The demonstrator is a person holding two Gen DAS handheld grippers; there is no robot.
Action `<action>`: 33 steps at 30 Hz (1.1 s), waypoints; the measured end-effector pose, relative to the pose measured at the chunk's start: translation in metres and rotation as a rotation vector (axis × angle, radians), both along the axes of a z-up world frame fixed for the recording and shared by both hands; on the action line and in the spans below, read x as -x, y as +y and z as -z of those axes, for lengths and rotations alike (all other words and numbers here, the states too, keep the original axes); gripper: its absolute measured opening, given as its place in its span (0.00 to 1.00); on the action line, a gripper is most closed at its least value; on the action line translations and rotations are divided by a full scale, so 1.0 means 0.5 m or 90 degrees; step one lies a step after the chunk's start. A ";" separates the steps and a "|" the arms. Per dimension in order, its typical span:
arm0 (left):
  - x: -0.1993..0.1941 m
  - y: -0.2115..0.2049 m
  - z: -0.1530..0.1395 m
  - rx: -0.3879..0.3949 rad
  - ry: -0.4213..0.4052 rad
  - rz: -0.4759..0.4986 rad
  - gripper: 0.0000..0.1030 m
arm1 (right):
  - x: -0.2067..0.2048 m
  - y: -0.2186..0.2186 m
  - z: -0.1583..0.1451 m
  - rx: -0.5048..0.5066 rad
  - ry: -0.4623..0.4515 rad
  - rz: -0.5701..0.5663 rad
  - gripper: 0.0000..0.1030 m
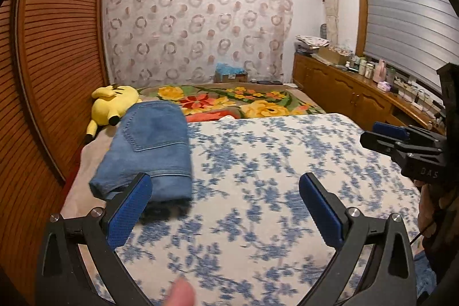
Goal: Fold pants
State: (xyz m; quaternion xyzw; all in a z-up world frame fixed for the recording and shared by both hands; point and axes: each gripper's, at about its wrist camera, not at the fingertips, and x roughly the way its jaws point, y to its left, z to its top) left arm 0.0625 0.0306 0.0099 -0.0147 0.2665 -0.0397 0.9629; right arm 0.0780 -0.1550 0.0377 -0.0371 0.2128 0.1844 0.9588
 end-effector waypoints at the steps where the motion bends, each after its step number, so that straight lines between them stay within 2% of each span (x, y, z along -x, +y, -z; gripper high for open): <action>1: 0.004 -0.010 -0.003 0.009 -0.001 0.006 0.99 | 0.013 -0.010 -0.004 0.001 -0.005 0.008 0.59; 4: 0.014 -0.037 -0.016 0.025 -0.008 0.020 0.99 | 0.051 -0.035 -0.019 0.000 -0.017 0.030 0.61; 8: 0.021 -0.071 -0.039 0.014 -0.012 0.017 0.99 | 0.092 -0.066 -0.039 -0.008 -0.028 0.053 0.62; 11: 0.026 -0.082 -0.061 0.010 -0.022 0.014 0.99 | 0.112 -0.077 -0.052 -0.015 -0.040 0.070 0.63; 16: 0.033 -0.090 -0.094 0.013 -0.041 0.013 0.99 | 0.151 -0.092 -0.077 -0.018 -0.057 0.089 0.72; 20: 0.037 -0.095 -0.112 0.010 -0.053 0.010 0.99 | 0.171 -0.096 -0.090 -0.019 -0.073 0.101 0.73; 26: 0.042 -0.094 -0.116 0.008 -0.058 0.005 0.99 | 0.185 -0.090 -0.094 -0.021 -0.087 0.111 0.74; 33: 0.043 -0.092 -0.116 0.007 -0.059 0.005 0.99 | 0.155 -0.085 -0.075 -0.023 -0.088 0.113 0.74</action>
